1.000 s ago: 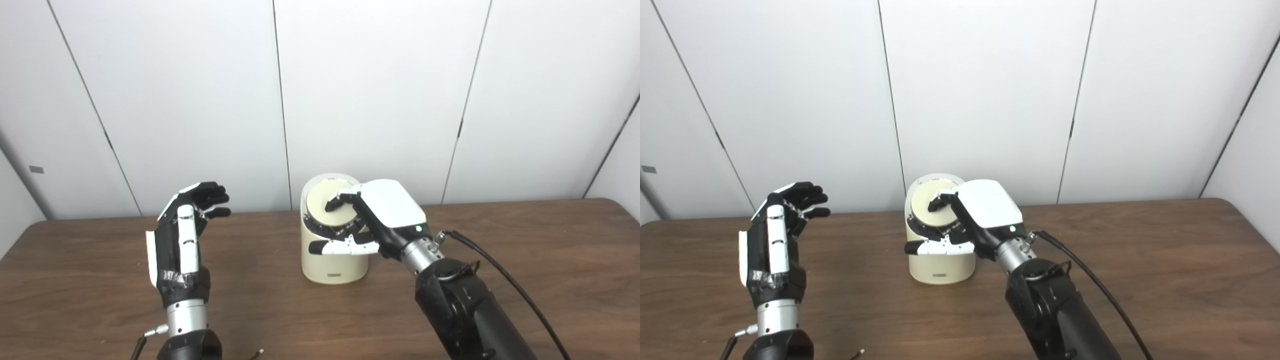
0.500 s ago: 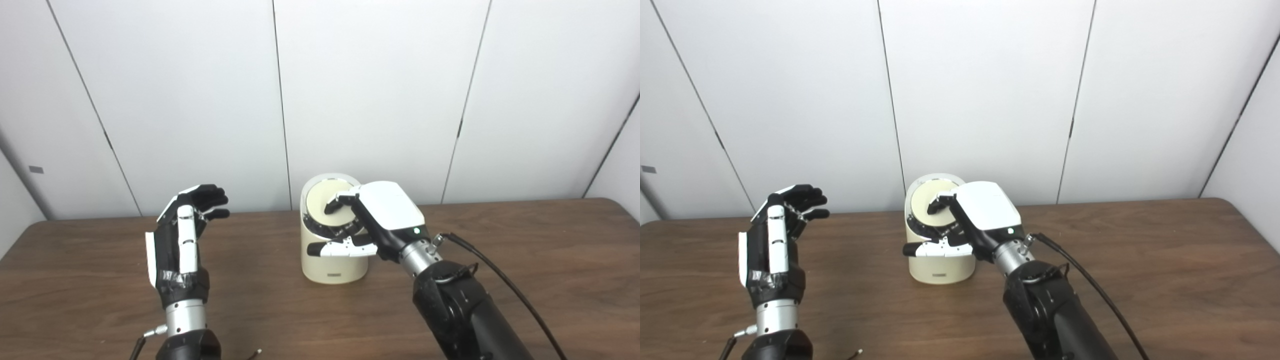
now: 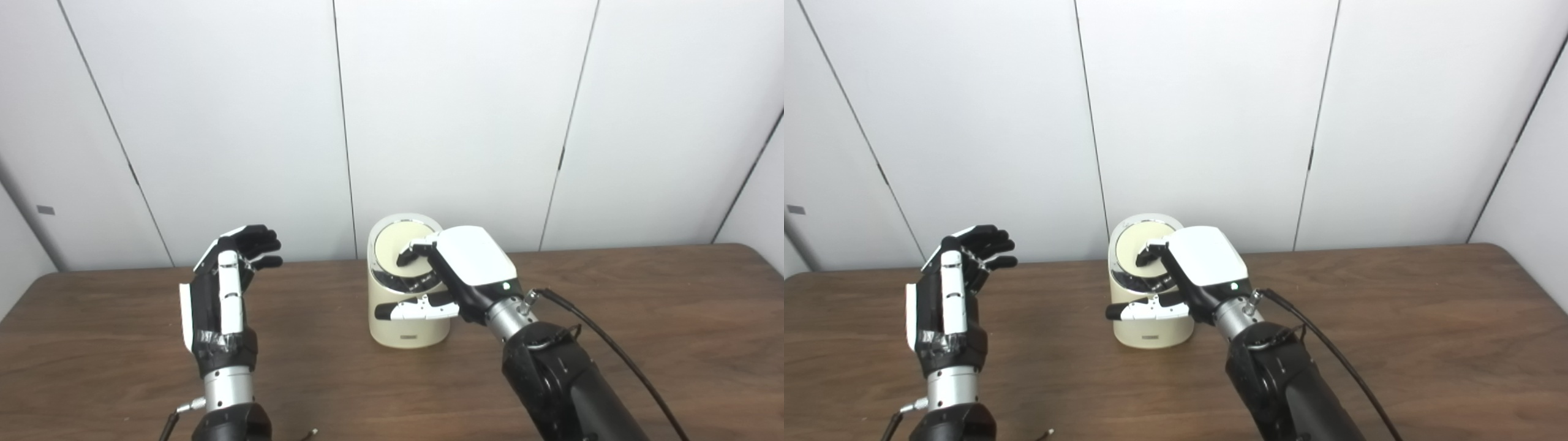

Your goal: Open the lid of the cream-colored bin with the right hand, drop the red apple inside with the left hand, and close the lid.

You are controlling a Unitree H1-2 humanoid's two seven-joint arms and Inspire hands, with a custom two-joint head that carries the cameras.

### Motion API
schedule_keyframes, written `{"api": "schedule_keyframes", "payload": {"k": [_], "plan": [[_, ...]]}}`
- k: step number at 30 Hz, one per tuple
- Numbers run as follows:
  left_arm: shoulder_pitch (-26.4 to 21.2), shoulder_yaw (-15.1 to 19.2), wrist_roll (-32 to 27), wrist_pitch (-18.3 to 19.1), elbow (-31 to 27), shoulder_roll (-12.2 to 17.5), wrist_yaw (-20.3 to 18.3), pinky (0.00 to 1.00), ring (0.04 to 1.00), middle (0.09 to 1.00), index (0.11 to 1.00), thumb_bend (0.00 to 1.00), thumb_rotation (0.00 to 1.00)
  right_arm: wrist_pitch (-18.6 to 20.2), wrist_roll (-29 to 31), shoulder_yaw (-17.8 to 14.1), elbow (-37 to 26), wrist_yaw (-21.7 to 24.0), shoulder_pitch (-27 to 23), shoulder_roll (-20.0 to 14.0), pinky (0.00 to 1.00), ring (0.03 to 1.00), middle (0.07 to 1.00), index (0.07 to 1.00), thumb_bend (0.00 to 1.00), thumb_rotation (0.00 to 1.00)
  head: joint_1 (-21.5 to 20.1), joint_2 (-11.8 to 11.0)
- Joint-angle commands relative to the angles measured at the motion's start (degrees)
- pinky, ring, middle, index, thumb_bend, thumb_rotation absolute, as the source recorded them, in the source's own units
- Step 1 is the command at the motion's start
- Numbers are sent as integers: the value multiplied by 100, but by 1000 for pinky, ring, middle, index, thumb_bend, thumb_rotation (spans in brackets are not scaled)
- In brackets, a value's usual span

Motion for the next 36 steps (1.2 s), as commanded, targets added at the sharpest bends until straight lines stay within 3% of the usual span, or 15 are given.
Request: {"api": "schedule_keyframes", "payload": {"k": [1,5,9,17,24,36], "plan": [[-187,-39,75,-56,-209,-17,3,546,614,616,591,311,762,146,15,162,433,413,241,-34,768,775,660,626,831,946,-15,12],[-188,-29,45,-73,-200,-6,-6,545,613,615,591,315,755,155,34,233,492,350,334,-25,764,776,686,585,832,978,-31,-13],[-196,-17,56,-126,-144,22,-10,545,614,615,589,320,756,241,65,166,191,344,313,7,802,800,713,681,826,983,-59,-39],[-218,5,15,-174,-37,37,-12,547,615,614,587,306,758,-62,133,-133,-723,-304,178,112,779,793,750,730,793,996,-91,-108],[-229,7,50,-253,82,77,-23,549,620,617,590,308,763,62,63,-441,-1489,-121,-51,253,795,841,804,782,779,965,-121,-176],[-222,-4,24,-318,140,77,-32,537,609,607,587,301,760,-168,200,-779,-1813,-405,167,334,802,855,830,812,768,959,-116,-241]]}}
